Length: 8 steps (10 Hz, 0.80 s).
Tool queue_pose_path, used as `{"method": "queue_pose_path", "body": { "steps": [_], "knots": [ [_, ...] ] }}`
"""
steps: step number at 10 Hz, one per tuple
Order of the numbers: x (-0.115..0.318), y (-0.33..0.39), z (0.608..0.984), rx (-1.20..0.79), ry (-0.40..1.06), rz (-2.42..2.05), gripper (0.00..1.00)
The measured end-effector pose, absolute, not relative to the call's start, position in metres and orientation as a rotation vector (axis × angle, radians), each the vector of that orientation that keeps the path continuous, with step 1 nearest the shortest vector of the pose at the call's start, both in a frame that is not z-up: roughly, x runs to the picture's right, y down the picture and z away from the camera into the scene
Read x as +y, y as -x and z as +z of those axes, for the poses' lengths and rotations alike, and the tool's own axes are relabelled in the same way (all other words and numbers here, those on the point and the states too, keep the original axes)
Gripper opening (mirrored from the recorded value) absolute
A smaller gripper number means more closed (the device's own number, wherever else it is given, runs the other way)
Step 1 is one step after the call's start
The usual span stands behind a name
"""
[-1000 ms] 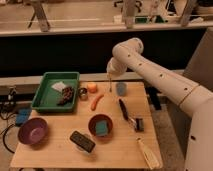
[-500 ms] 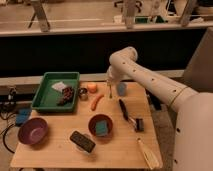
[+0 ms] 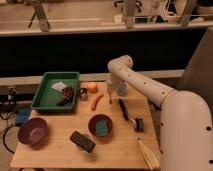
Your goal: Place fork in table surface
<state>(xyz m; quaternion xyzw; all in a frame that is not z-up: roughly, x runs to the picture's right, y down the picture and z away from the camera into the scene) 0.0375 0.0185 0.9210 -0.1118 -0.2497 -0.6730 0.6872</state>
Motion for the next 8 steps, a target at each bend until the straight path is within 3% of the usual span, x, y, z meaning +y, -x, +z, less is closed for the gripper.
{"method": "queue_pose_path", "body": {
  "steps": [8],
  "knots": [
    [0.054,-0.032,0.959,-0.576,0.354,-1.505,0.03]
  ]
}}
